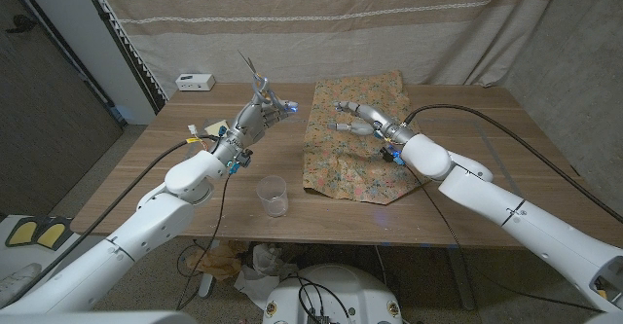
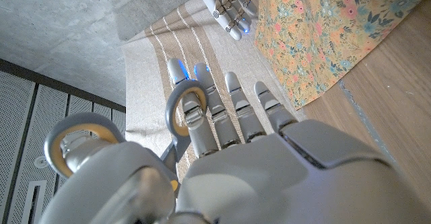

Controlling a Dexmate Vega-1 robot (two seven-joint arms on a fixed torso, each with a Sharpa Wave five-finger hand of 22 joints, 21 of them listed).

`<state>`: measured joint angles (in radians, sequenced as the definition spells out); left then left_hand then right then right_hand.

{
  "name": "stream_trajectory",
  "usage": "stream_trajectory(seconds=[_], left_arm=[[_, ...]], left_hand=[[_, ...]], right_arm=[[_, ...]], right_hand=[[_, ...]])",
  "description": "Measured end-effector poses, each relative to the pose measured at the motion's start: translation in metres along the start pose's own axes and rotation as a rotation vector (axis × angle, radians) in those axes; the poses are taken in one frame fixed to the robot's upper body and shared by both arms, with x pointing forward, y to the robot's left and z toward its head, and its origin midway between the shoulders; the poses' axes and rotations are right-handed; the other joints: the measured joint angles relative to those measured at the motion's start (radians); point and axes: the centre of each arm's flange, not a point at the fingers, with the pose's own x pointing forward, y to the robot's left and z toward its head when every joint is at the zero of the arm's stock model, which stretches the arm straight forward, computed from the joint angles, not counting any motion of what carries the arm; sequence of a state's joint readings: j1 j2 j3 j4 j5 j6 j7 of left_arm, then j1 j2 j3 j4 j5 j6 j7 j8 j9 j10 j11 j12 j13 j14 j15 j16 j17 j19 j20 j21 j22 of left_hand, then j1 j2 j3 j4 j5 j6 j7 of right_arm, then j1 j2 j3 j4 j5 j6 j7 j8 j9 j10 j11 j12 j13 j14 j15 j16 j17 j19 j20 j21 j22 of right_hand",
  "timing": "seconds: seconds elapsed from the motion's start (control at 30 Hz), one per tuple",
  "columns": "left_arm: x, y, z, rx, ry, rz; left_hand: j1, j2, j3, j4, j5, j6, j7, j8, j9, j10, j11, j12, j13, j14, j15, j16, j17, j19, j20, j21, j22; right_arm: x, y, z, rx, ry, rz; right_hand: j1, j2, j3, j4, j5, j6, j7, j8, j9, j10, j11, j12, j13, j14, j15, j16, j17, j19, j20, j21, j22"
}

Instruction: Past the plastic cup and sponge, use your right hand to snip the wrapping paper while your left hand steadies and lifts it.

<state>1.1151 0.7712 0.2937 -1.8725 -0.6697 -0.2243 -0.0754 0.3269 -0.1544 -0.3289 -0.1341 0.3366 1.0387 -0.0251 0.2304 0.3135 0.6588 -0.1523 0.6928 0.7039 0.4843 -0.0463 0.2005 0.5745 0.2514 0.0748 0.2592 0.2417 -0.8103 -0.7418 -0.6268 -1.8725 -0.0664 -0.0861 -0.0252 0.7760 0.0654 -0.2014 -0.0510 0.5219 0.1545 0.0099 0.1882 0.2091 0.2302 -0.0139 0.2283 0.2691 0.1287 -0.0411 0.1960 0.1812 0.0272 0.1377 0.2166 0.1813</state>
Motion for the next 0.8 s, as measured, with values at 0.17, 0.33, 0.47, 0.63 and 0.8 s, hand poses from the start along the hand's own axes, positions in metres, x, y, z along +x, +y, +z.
stream_trajectory(seconds=[0.17,0.33,0.47,0.63,0.8], left_arm=[[0.0,0.0,0.0,0.0,0.0,-0.003],[0.001,-0.001,0.0,0.0,-0.001,-0.007],[0.003,0.0,0.0,0.001,-0.003,-0.01],[0.004,0.0,-0.001,0.0,-0.004,-0.011],[0.004,0.0,0.0,0.0,-0.007,-0.012]], left_hand=[[0.0,0.0,0.0,0.0,0.004,0.0,0.0,0.0,0.0,0.0,0.0,0.003,0.0,0.0,0.0,0.0,0.0,0.0,0.0,0.0,0.0],[0.005,0.005,0.0,0.0,0.006,0.0,0.0,0.0,0.0,0.0,0.0,0.006,0.0,0.0,0.0,0.008,0.0,0.0,0.0,0.004,0.0],[0.005,0.005,0.0,0.0,0.009,0.0,0.0,0.0,0.0,0.0,0.0,0.006,0.0,0.0,0.0,0.009,-0.005,0.0,0.0,0.004,0.0],[0.005,0.005,0.0,0.0,0.008,0.0,0.0,0.0,0.0,0.0,0.0,0.006,0.0,0.0,0.0,0.009,-0.005,0.0,0.0,0.004,0.0],[0.005,0.005,0.0,0.0,0.008,-0.002,-0.002,0.0,0.0,0.0,0.0,0.006,-0.004,0.0,0.0,0.009,-0.005,-0.004,0.004,0.004,0.0]], right_arm=[[0.003,0.001,0.003,-0.01,-0.005,0.007],[0.007,0.003,0.003,-0.039,0.005,0.027],[0.01,0.006,0.002,-0.076,0.018,0.051],[0.014,0.007,0.002,-0.103,0.028,0.073],[0.017,0.007,0.003,-0.109,0.025,0.076]], right_hand=[[-0.005,-0.005,-0.004,0.004,0.008,-0.013,0.019,0.0,0.0,-0.012,0.012,-0.005,-0.005,-0.024,0.004,-0.01,0.0,0.0,0.0,-0.008,0.0],[-0.009,-0.009,-0.012,0.004,0.008,-0.013,0.03,0.0,-0.005,-0.014,0.022,-0.005,-0.009,-0.049,0.005,-0.019,0.0,-0.006,-0.006,-0.013,-0.005],[-0.009,-0.009,-0.012,0.004,0.015,-0.021,0.037,0.0,-0.005,-0.024,0.035,-0.005,-0.014,-0.054,0.005,-0.019,0.0,-0.011,-0.011,-0.017,-0.005],[-0.009,-0.009,-0.015,0.007,0.015,-0.026,0.042,0.0,-0.005,-0.031,0.041,-0.009,-0.016,-0.061,0.003,-0.019,0.0,-0.011,-0.011,-0.017,-0.005],[-0.013,-0.013,-0.016,0.008,0.02,-0.037,0.052,0.0,-0.005,-0.049,0.037,-0.011,-0.018,-0.061,0.003,-0.019,0.0,-0.015,-0.007,-0.021,-0.005]])
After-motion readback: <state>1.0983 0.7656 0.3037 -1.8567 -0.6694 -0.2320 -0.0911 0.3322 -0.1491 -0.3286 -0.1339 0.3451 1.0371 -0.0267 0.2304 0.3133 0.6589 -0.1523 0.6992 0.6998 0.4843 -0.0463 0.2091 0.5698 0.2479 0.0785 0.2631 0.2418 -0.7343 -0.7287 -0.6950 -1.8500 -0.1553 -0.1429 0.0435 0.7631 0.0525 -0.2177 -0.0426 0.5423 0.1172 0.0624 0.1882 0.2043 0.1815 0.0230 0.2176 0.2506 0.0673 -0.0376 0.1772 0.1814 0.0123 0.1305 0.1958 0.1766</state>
